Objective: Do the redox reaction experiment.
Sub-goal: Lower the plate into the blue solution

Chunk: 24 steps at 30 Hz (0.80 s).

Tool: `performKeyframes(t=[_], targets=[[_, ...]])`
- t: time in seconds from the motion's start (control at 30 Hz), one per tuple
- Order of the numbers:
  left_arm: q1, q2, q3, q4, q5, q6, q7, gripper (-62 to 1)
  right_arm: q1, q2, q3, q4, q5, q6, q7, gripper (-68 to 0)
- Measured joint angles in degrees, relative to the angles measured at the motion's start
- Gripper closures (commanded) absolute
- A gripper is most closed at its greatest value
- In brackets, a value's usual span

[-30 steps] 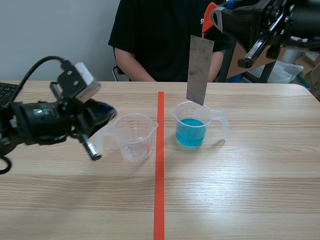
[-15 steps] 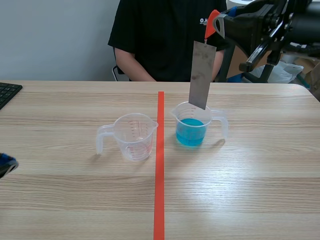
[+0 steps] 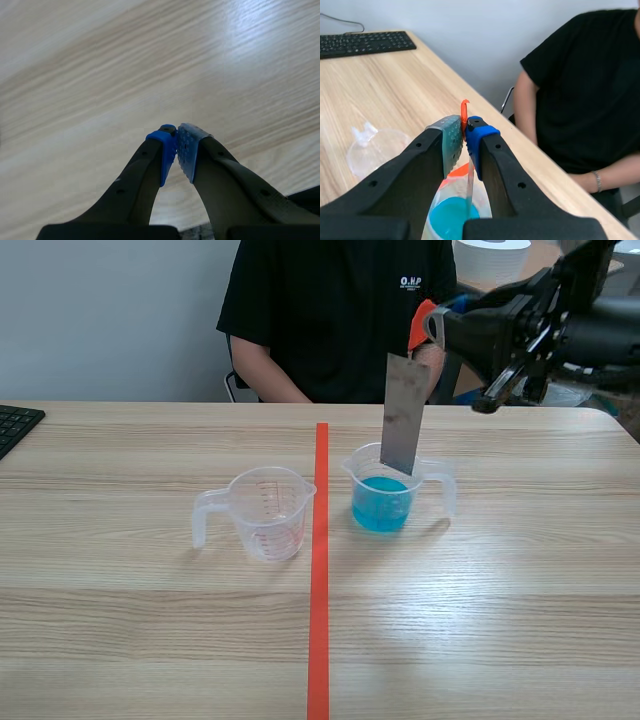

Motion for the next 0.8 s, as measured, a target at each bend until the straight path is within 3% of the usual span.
performKeyframes(t=[0.23, 0.53, 0.8], targets=[[5.51, 6.34, -0.66, 0.00, 0.17, 0.00, -0.98, -4.9, 0.81, -0.79, -2.71, -3.82, -3.04, 0.00, 3.54, -1.7], [7.87, 10.97, -0.61, 0.00, 0.17, 0.39, -1.01, -4.9, 4.59, -3.91, -5.86, -13.03, -7.76, -0.09, 6.97, -1.7], [7.82, 13.75, -0.57, 0.00, 0.17, 0.42, 1.44, -4.9, 5.11, -6.69, -6.71, -16.15, -13.29, -0.04, 8.41, -1.7]])
